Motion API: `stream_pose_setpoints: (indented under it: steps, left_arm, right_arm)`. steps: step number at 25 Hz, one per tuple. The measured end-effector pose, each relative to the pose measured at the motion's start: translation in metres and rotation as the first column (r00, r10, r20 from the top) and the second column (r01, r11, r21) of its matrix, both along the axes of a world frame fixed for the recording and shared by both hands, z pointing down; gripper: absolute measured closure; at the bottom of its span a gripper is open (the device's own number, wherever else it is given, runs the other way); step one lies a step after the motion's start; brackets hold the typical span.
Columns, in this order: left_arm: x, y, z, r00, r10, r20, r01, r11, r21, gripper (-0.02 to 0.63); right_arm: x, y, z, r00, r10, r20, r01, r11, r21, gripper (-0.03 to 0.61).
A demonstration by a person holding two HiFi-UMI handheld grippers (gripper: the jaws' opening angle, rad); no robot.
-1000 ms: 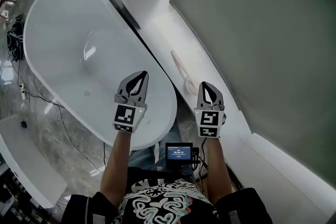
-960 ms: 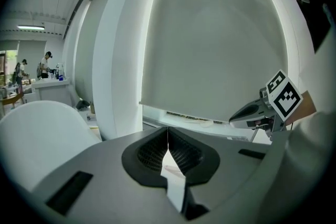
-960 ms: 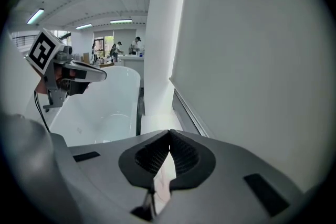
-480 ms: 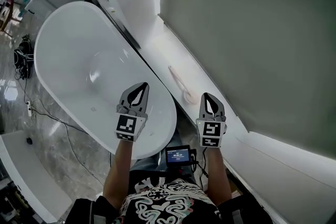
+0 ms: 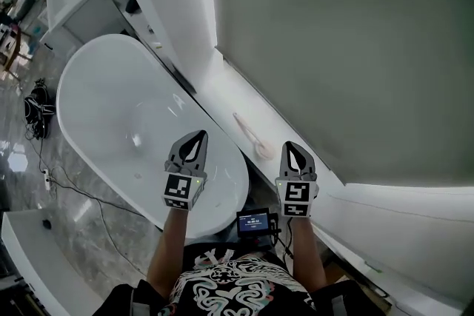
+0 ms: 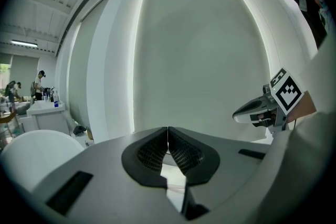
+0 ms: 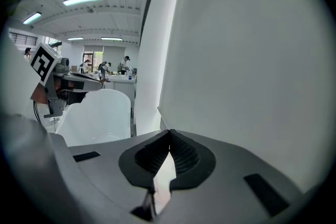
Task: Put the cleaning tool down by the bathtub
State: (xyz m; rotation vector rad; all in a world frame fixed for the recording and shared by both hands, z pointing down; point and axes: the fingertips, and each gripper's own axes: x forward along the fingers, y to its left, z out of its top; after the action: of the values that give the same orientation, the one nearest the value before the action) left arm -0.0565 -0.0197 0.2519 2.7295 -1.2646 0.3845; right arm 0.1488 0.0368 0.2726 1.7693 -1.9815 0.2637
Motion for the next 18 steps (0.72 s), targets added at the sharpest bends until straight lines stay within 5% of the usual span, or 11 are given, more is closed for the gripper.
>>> stream_pose_setpoints:
  steps: [18]
  left_arm:
    - [-0.027, 0.043, -0.101, 0.999, 0.018, -0.036, -0.013, 0.989, 0.145, 0.597]
  right_arm:
    - [-0.033, 0.05, -0.096, 1.0, 0.015, 0.017, -0.017, 0.992, 0.122, 0.551]
